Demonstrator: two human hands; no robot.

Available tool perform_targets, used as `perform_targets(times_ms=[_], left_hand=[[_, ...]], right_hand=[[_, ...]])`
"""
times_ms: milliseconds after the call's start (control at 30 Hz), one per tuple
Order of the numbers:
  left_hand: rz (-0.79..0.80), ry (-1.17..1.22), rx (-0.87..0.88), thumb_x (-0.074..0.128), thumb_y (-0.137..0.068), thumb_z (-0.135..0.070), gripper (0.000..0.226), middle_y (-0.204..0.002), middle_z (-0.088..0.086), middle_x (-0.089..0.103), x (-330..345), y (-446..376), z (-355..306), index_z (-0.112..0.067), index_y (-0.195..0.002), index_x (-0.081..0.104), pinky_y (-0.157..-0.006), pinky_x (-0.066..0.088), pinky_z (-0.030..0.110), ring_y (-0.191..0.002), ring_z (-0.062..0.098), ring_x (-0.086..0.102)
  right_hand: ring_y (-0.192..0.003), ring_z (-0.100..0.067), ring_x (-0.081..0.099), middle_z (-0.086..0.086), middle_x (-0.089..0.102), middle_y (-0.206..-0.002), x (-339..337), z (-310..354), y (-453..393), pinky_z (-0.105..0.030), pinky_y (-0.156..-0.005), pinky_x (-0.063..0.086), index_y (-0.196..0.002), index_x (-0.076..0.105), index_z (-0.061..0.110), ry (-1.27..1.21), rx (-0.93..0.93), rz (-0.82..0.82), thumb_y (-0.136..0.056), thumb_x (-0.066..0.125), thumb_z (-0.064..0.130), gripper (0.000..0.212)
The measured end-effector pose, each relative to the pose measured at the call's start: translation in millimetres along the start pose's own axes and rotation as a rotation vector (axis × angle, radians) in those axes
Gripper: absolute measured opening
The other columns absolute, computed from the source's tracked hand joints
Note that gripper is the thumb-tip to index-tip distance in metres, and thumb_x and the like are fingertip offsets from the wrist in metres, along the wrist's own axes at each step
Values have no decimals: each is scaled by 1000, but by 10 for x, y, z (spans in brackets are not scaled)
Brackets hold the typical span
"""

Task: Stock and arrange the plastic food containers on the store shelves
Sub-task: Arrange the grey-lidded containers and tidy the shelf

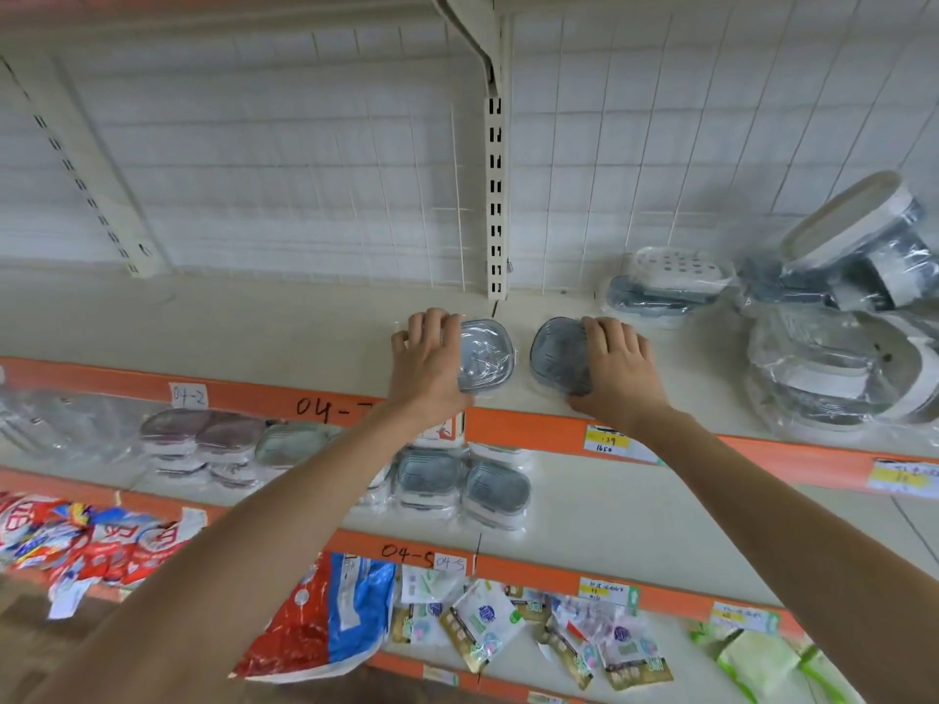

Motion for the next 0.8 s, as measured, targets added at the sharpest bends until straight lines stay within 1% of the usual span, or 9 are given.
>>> perform_targets(times_ms=[133, 233, 333, 467, 567, 667, 733, 800], left_hand=[[-38, 41, 19, 79, -62, -55, 97, -130, 7, 35, -252, 193, 202, -10, -135, 35, -97, 29, 38, -119, 24, 31], [-21, 22, 25, 80, -62, -49, 93, -129, 7, 35, -360, 471, 379, -12, -134, 35, -95, 29, 37, -119, 25, 32], [49, -8, 36, 80, -62, -45, 93, -130, 5, 33, -370, 744, 526, -13, -135, 33, -96, 28, 35, -120, 23, 31], [116, -33, 46, 79, -63, -46, 92, -130, 4, 33, -338, 1161, 779, -14, -136, 32, -93, 26, 32, -118, 21, 30], [184, -32, 24, 80, -64, -45, 94, -131, 4, 32, -211, 1451, 916, -14, -137, 31, -100, 26, 35, -120, 22, 29], [294, -6, -14, 80, -65, -41, 95, -135, 5, 29, -10, 1680, 986, -13, -139, 28, -106, 27, 39, -127, 23, 25], [351, 16, -25, 80, -65, -39, 97, -136, 6, 28, 164, 1788, 1005, -13, -140, 26, -107, 28, 41, -128, 24, 24], [388, 41, -49, 81, -65, -39, 98, -134, 6, 28, 346, 1869, 994, -13, -141, 26, -105, 29, 40, -126, 24, 25]], right_hand=[[-128, -30, 30, -13, 36, -137, -188, 265, 163, -34, -107, 17, -142, 27, 4, 7, -39, -93, -67, 76, 28, 93], [-129, -29, 29, -12, 35, -139, -233, 554, 313, -34, -107, 15, -143, 27, 5, 17, -90, -81, -66, 75, 30, 94], [-130, -25, 27, -7, 33, -141, -163, 781, 490, -31, -107, 14, -144, 25, 10, 12, -132, -36, -69, 72, 34, 92], [-129, -26, 29, -8, 33, -140, 16, 1113, 769, -34, -109, 18, -144, 26, 11, -22, -173, 23, -69, 73, 36, 91], [-125, -29, 32, -11, 35, -137, 219, 1326, 971, -36, -106, 20, -142, 29, 7, 5, -216, 65, -68, 73, 35, 91], [-125, -29, 33, -12, 35, -136, 474, 1457, 1165, -37, -108, 21, -142, 28, 7, 28, -247, 128, -69, 72, 37, 90], [-127, -28, 31, -10, 32, -137, 670, 1483, 1278, -36, -109, 21, -144, 25, 9, 11, -240, 187, -70, 71, 39, 92], [-128, -27, 29, -9, 31, -138, 870, 1463, 1363, -35, -109, 19, -144, 23, 11, -5, -225, 240, -70, 72, 40, 93]])
Point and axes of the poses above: each hand's wrist, its own y-axis away from the middle knuckle, its own x-axis out of the palm, z = x × y, the point moved 4 cm from there along -y, towards the middle knuckle
